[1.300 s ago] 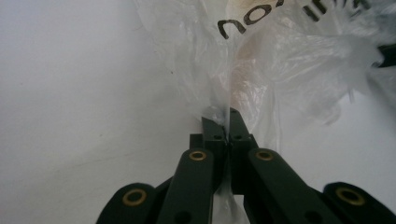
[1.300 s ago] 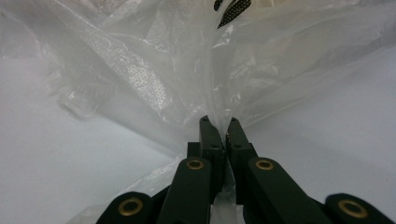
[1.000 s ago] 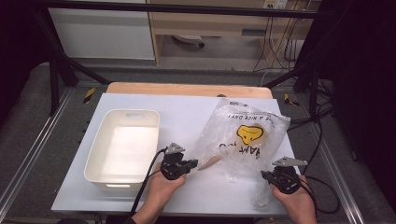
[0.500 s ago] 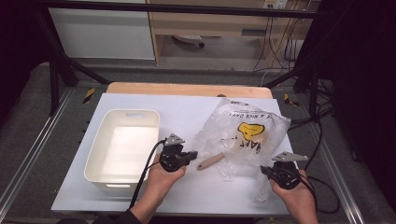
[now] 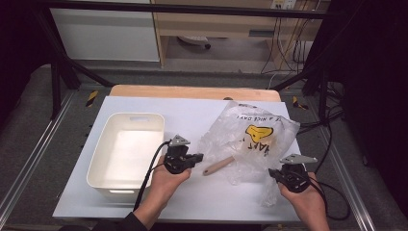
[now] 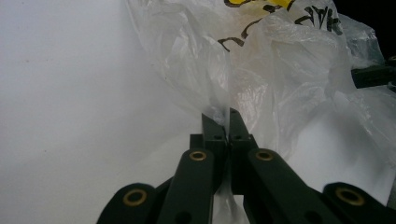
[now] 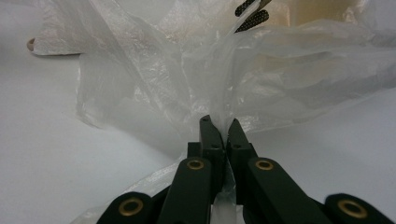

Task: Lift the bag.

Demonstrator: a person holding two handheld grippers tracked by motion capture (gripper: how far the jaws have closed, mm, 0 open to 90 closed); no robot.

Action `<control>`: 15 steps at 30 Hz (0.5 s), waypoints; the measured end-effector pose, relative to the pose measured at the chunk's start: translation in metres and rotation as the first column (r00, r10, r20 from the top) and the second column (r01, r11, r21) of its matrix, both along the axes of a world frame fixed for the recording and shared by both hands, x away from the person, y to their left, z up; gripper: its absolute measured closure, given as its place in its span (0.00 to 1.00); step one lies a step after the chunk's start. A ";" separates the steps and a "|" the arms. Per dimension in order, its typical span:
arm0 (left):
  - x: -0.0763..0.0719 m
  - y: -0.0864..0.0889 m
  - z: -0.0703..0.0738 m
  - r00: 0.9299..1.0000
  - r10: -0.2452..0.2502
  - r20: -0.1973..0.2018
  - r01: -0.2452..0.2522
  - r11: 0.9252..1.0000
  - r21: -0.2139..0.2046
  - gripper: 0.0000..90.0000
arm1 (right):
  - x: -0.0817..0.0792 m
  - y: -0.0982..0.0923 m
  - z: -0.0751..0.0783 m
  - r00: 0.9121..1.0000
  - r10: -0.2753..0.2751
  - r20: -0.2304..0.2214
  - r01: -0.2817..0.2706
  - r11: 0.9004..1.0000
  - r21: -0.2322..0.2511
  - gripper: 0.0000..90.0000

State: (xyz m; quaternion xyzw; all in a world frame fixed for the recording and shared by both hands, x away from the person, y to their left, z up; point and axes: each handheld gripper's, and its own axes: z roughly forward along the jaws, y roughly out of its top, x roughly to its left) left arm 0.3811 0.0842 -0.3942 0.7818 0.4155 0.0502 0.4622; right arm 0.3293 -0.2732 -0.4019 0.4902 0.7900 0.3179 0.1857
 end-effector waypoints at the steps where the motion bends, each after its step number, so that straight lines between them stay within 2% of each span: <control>1: 0.000 0.000 0.000 1.000 0.001 0.002 -0.001 1.000 0.001 1.00 | 0.000 0.000 0.000 1.000 0.000 -0.001 0.000 1.000 0.001 1.00; 15: 0.004 0.004 0.007 1.000 0.004 0.020 -0.004 1.000 0.018 1.00 | 0.002 0.002 0.000 1.000 0.009 -0.001 -0.009 1.000 -0.003 1.00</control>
